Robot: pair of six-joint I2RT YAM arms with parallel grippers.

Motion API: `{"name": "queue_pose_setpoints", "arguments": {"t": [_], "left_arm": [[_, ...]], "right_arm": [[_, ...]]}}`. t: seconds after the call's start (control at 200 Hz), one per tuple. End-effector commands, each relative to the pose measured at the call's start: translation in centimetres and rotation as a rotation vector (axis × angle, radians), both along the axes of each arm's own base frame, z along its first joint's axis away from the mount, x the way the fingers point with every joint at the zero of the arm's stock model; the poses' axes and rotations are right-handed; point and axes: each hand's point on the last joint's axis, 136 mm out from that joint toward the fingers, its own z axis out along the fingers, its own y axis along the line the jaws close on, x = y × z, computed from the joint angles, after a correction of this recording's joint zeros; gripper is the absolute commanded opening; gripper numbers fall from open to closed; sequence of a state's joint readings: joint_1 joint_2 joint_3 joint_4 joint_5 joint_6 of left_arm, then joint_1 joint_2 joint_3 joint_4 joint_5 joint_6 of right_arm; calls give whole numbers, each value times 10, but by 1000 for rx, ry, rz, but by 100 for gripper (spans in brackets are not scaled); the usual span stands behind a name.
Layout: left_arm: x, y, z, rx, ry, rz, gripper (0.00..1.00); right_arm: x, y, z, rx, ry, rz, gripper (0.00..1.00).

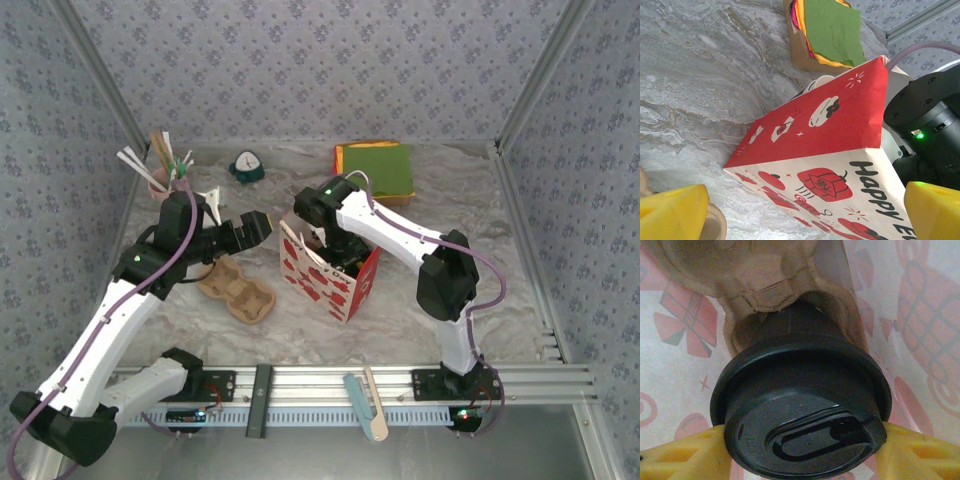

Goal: Pack the takeout coffee

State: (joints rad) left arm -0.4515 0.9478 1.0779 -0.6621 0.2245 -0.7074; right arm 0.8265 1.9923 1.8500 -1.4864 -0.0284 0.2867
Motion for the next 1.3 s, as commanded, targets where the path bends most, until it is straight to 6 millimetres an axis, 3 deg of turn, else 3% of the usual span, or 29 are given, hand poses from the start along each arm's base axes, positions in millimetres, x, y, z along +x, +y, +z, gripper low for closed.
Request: {"name": "queue_pose_setpoints", "arguments": {"t": [0.0, 0.35, 0.69, 1.294], "left_arm": [[-3, -2, 8, -17, -17, -18, 100], [-3, -1, 6, -13, -12, -15, 100], [-3, -1, 8, -14, -18, -15, 100], [-2, -2, 9, -14, -18, -21, 100]], "right_arm": [[2, 2, -18, -1, 24, 4, 68], [0, 2, -28, -4, 41, -1, 68], [6, 6, -16, 12, 17, 0, 68], [8, 7, -17, 11, 18, 4, 68]]}}
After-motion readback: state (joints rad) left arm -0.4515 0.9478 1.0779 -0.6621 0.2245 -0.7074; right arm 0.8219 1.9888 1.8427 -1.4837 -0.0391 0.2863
